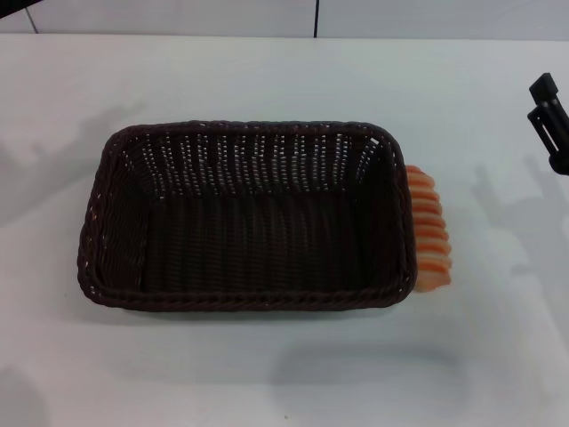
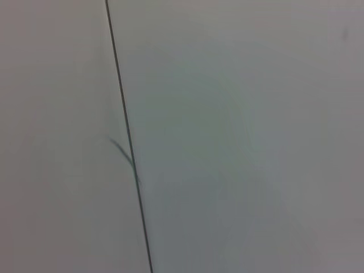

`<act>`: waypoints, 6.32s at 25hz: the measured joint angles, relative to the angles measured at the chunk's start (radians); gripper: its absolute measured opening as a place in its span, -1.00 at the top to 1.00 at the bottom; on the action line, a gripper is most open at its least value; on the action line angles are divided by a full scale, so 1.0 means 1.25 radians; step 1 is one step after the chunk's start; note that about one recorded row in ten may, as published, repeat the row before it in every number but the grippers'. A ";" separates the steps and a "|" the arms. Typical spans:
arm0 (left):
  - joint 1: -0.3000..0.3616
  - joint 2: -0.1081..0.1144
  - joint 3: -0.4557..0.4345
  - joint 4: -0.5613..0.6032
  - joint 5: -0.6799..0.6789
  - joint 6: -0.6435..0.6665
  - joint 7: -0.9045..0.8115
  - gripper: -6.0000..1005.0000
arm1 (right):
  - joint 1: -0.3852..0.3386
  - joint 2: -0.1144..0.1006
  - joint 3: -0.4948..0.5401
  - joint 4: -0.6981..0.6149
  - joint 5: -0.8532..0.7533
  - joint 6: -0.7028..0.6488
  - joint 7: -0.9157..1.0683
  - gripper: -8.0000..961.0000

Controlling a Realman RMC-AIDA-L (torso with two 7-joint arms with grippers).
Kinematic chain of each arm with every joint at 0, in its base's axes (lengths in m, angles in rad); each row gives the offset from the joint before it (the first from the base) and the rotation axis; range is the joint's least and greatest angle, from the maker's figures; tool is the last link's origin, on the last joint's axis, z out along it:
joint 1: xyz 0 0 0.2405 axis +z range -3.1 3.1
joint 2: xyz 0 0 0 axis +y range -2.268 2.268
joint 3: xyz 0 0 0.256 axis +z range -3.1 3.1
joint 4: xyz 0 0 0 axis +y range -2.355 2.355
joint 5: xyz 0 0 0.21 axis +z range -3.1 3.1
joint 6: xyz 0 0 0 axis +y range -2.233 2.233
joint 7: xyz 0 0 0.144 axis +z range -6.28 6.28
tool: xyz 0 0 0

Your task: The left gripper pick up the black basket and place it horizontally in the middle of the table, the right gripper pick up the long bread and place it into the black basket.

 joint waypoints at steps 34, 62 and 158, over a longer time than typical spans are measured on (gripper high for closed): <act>0.001 0.011 -0.001 0.020 0.000 0.038 0.037 -0.21 | 0.006 0.080 0.480 0.449 -0.099 1.239 -0.056 -0.61; -0.003 0.010 -0.001 0.029 -0.003 0.042 0.050 -0.20 | 0.117 0.138 0.598 0.344 -0.086 1.445 -0.124 -0.60; 0.050 -0.012 -0.093 0.033 -0.136 0.038 0.057 -0.08 | 0.113 0.139 0.377 0.543 0.045 1.222 -0.549 -0.28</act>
